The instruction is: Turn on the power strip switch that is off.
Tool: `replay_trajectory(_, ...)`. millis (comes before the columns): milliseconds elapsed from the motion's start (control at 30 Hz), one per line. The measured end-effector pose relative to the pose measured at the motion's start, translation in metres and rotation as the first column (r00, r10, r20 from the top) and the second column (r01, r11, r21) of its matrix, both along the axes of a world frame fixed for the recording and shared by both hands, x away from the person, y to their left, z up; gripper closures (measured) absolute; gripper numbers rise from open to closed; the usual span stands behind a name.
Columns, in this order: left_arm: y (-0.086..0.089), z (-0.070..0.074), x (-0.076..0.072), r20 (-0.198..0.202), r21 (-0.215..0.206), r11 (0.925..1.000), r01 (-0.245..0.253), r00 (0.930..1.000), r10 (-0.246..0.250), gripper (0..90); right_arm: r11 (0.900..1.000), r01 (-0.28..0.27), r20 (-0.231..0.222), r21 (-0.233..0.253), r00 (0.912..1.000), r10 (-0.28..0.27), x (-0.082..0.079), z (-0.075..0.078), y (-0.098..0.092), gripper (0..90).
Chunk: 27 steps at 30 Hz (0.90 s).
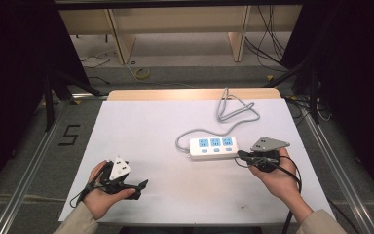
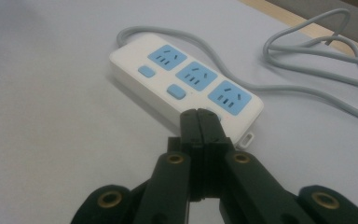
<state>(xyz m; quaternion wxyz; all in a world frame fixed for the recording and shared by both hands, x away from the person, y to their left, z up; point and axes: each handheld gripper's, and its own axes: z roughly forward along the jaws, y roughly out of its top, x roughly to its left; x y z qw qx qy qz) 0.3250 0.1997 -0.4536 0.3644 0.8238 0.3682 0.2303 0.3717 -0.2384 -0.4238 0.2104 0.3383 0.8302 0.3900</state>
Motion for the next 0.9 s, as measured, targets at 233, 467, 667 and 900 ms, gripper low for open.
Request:
replay_trajectory(233, 0.000, 0.000, 0.000, 0.001, 0.004, 1.0000, 0.001, 1.0000, -0.001, 7.9, 1.000, -0.004, 0.005, -0.003, 1.0000, 0.004, 0.005, 0.002, 0.006, 90.0)
replay_trajectory(467, -0.001, 0.000, 0.000, 0.001, 0.010, 0.9999, 0.006, 1.0000, -0.006, 8.1, 1.000, -0.012, -0.001, 0.000, 0.9999, 0.012, 0.009, 0.002, 0.011, 90.0)
replay_trajectory(667, -0.002, 0.000, -0.001, 0.000, 0.015, 0.9998, 0.014, 0.9999, -0.014, 8.3, 1.000, -0.015, -0.003, -0.002, 0.9999, 0.015, 0.013, 0.003, 0.015, 90.0)
replay_trajectory(900, -0.006, 0.000, -0.001, 0.002, 0.026, 0.9992, 0.031, 0.9995, -0.031, 8.4, 1.000, -0.020, -0.012, -0.005, 0.9997, 0.020, 0.017, 0.002, 0.020, 90.0)
